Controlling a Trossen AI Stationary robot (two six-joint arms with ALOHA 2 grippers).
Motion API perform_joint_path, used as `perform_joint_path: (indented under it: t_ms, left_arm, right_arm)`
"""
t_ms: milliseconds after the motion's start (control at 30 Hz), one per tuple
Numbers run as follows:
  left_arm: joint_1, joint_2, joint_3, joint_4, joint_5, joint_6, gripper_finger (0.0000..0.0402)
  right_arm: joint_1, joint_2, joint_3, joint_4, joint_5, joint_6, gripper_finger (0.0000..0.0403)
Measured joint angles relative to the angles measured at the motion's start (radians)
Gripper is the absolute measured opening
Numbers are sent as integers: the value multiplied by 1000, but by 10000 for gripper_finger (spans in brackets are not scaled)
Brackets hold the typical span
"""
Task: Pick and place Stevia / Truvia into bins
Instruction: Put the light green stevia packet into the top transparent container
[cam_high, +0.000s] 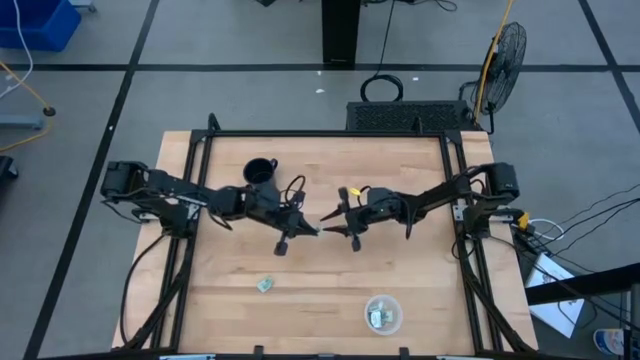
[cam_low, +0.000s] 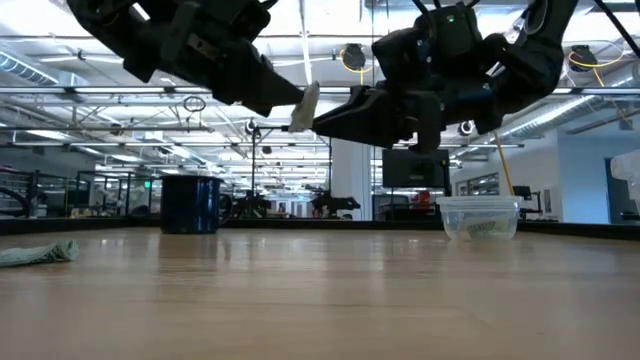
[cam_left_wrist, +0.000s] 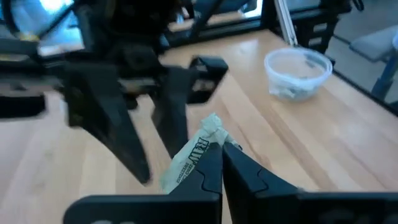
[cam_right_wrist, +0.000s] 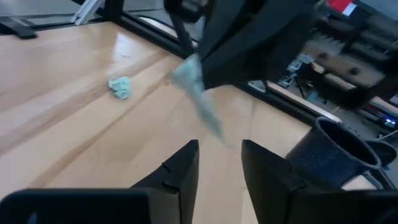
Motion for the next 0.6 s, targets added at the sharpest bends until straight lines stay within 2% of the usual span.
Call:
perform_joint_path:
  t_ms: [167,367,500,600]
  left_arm:
    - [0,0,0,-4,-4,8,13]
    - [8,0,0,4,-22,24,7]
    - [22,0,0,11,-26,24,15]
    - [29,0,0,24,-38,26,7]
  right_arm:
    - [-7,0,0,28,1,0,127]
    - [-4,0,17,33,-2,16,127]
    - [5,0,40,8,0,23,128]
    - [11,0,45,-14,-3,22,125]
